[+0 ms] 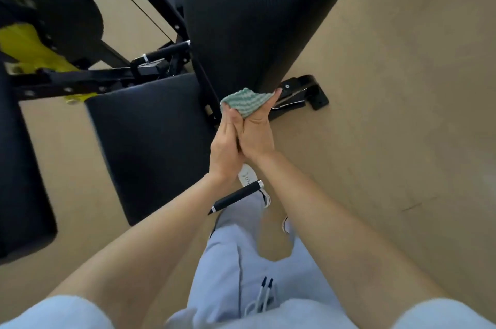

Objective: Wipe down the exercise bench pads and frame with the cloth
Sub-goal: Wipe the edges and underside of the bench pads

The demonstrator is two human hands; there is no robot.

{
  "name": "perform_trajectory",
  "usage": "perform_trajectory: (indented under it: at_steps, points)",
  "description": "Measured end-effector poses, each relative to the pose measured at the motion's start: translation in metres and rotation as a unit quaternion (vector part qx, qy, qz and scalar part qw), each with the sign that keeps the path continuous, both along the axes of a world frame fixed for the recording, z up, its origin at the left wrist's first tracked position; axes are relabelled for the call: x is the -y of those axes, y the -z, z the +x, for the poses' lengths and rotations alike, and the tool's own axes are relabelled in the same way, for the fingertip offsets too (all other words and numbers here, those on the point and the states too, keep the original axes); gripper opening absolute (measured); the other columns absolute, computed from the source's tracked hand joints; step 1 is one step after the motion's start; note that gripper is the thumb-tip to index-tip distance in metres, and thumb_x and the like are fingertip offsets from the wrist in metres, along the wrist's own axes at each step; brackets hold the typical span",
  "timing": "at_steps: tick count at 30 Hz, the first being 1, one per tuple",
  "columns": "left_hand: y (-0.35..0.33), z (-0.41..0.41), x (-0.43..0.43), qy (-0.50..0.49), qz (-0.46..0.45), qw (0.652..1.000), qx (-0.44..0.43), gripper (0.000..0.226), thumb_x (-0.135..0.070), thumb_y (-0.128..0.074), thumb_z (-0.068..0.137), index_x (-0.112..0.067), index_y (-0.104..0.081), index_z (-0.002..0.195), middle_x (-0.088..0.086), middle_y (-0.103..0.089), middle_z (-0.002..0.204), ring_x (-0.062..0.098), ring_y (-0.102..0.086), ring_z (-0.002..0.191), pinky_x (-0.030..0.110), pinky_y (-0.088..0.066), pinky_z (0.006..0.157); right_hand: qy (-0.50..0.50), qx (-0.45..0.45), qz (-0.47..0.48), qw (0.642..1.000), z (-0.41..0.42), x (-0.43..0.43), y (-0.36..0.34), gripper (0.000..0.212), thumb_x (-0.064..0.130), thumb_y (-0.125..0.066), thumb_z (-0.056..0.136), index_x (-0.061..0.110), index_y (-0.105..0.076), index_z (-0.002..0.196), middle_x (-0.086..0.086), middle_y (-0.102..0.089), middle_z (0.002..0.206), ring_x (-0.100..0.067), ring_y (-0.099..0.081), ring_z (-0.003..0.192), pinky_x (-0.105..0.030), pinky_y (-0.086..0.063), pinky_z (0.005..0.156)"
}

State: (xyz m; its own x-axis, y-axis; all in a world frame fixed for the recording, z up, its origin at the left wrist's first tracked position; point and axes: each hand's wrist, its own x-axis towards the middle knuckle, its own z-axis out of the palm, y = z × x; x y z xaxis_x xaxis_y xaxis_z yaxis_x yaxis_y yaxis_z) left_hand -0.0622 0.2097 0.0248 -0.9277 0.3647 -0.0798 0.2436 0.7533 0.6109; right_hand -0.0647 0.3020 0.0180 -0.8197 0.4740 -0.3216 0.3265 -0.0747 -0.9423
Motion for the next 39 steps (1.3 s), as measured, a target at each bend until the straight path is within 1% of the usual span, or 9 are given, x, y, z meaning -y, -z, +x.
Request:
perform_trajectory:
  at_steps: [3, 7, 10, 14, 18, 21, 30, 36, 39]
  points:
    - [0.019, 0.001, 0.011, -0.052, -0.001, 0.998, -0.021, 0.054, -0.013, -0.059, 0.104, -0.013, -0.045, 0.156, 0.009, -0.070, 0.134, 0.024, -0.070, 0.114, 0.036, -0.056, 0.099, -0.051, 0.032, -0.017, 0.998, 0.016, 0.006, 0.013, 0.106, 0.050, -0.062, 0.094, 0.049, 0.029, 0.150, -0.003, -0.056, 0.144, -0.017, -0.063, 0.120, -0.034, -0.052, 0.102]
    - [0.034, 0.011, 0.024, -0.050, -0.077, 0.996, -0.010, 0.037, -0.011, -0.050, 0.104, -0.017, -0.063, 0.139, 0.005, -0.072, 0.085, 0.026, -0.064, 0.072, 0.036, -0.044, 0.064, -0.030, 0.083, 0.020, 0.996, 0.032, -0.001, 0.019, 0.044, 0.013, -0.071, 0.088, 0.025, -0.050, 0.124, 0.006, -0.065, 0.116, -0.006, -0.065, 0.104, -0.030, -0.057, 0.091]
    - [0.045, 0.014, 0.031, -0.121, -0.058, 0.991, 0.018, 0.031, -0.011, -0.049, 0.105, -0.017, -0.067, 0.129, 0.003, -0.077, 0.103, 0.027, -0.071, 0.096, 0.030, -0.039, 0.070, -0.011, 0.123, 0.022, 0.992, 0.037, -0.006, 0.019, 0.035, 0.015, -0.080, 0.081, 0.022, -0.059, 0.107, 0.013, -0.068, 0.097, 0.000, -0.066, 0.089, -0.016, -0.053, 0.077]
    - [0.053, 0.004, 0.028, -0.202, -0.010, 0.972, 0.121, 0.040, -0.011, -0.049, 0.104, -0.017, -0.066, 0.140, 0.004, -0.054, 0.155, 0.033, -0.033, 0.154, 0.040, -0.032, 0.122, -0.065, 0.135, 0.037, 0.988, 0.034, 0.004, 0.018, 0.030, 0.029, -0.085, 0.077, 0.019, -0.072, 0.102, 0.011, -0.074, 0.093, -0.004, -0.070, 0.087, -0.015, -0.054, 0.080]
    - [0.053, -0.007, 0.019, -0.259, 0.214, 0.911, 0.240, 0.046, -0.021, -0.053, 0.100, -0.009, -0.060, 0.144, 0.005, -0.047, 0.161, 0.020, -0.042, 0.149, 0.039, -0.033, 0.126, -0.060, 0.172, -0.004, 0.983, 0.027, 0.009, 0.034, 0.028, 0.053, -0.080, 0.070, 0.033, -0.073, 0.088, 0.007, -0.079, 0.093, -0.012, -0.076, 0.090, -0.045, -0.062, 0.087]
    - [0.067, 0.006, 0.010, -0.201, 0.250, 0.912, 0.257, 0.065, -0.025, -0.053, 0.107, -0.008, -0.025, 0.163, 0.010, -0.018, 0.173, 0.022, -0.016, 0.161, 0.041, -0.018, 0.132, -0.070, 0.202, -0.038, 0.976, 0.021, -0.004, 0.046, 0.032, 0.037, -0.078, 0.071, 0.022, -0.074, 0.099, -0.001, -0.079, 0.097, -0.022, -0.076, 0.091, -0.052, -0.062, 0.084]
    - [0.113, -0.008, 0.004, -0.145, 0.260, 0.938, 0.179, 0.076, -0.037, -0.036, 0.109, -0.004, 0.004, 0.165, 0.012, 0.012, 0.174, 0.026, 0.014, 0.161, 0.045, 0.014, 0.130, 0.020, 0.139, -0.097, 0.985, 0.000, -0.025, 0.060, 0.016, 0.019, -0.077, 0.074, 0.014, -0.068, 0.086, -0.006, -0.067, 0.090, -0.020, -0.059, 0.085, -0.035, -0.046, 0.077]
    - [0.104, -0.038, 0.016, -0.140, 0.293, 0.942, 0.081, 0.060, -0.020, -0.054, 0.103, 0.003, -0.037, 0.156, 0.020, -0.032, 0.166, 0.037, -0.030, 0.155, 0.055, -0.027, 0.127, 0.041, 0.130, -0.118, 0.984, 0.007, -0.015, 0.059, 0.009, 0.008, -0.067, 0.088, 0.017, -0.066, 0.087, -0.002, -0.067, 0.088, -0.015, -0.060, 0.084, -0.033, -0.041, 0.075]
    - [0.094, -0.053, 0.016, -0.206, 0.277, 0.938, -0.029, 0.023, -0.006, -0.067, 0.089, 0.000, -0.074, 0.110, 0.010, -0.068, 0.114, 0.023, -0.066, 0.106, 0.039, -0.056, 0.091, 0.055, 0.118, -0.128, 0.983, 0.015, -0.008, 0.048, 0.021, 0.002, -0.059, 0.096, 0.018, -0.067, 0.085, 0.005, -0.070, 0.079, -0.008, -0.063, 0.075, -0.025, -0.046, 0.069]
